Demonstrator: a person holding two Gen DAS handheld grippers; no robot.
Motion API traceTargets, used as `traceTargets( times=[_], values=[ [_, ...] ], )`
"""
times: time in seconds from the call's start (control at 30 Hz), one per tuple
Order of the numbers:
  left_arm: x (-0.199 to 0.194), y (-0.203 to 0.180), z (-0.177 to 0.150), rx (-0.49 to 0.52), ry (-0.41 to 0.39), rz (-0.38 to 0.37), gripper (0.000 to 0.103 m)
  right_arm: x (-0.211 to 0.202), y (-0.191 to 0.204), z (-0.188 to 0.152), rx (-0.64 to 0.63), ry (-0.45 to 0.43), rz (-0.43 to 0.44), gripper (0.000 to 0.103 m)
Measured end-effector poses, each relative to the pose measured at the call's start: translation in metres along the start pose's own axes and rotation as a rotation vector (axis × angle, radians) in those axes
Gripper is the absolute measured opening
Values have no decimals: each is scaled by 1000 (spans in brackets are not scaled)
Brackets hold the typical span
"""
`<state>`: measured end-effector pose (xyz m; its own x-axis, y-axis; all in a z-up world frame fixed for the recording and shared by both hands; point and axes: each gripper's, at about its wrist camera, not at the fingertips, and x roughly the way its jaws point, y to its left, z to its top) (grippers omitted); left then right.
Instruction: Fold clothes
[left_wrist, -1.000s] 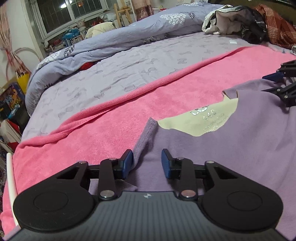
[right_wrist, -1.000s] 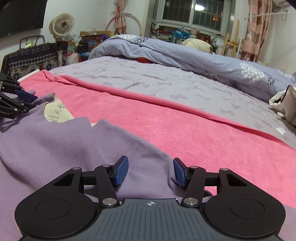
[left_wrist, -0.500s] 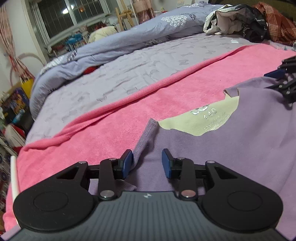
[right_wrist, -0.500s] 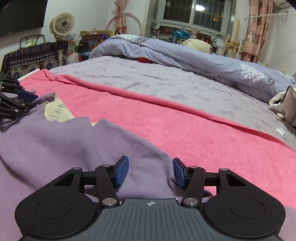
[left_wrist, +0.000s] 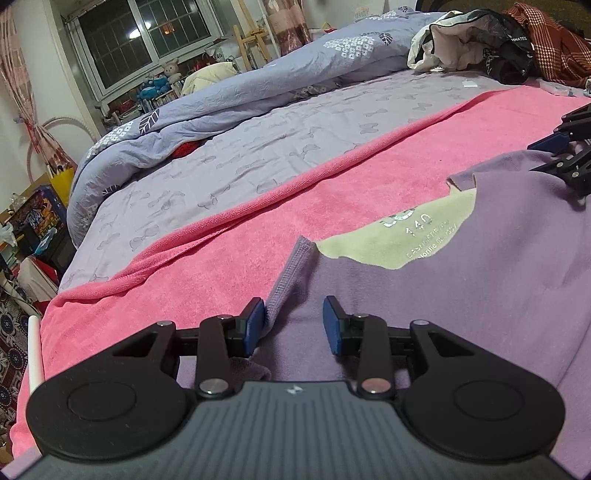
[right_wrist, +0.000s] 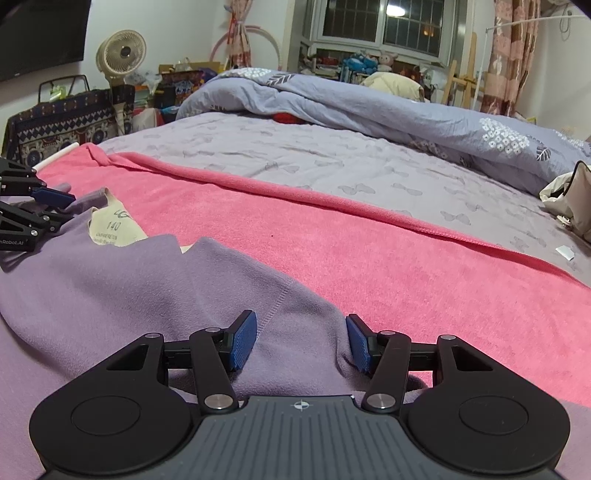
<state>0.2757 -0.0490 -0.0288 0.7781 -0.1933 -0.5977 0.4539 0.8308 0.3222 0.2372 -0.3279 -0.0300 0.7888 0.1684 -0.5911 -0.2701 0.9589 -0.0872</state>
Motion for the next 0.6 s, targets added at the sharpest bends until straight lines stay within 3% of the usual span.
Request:
traceTargets(
  times=[0.6],
  values=[
    [1, 0, 0, 5, -3, 0, 41, 0, 1, 0, 6, 1, 3, 55]
  ],
)
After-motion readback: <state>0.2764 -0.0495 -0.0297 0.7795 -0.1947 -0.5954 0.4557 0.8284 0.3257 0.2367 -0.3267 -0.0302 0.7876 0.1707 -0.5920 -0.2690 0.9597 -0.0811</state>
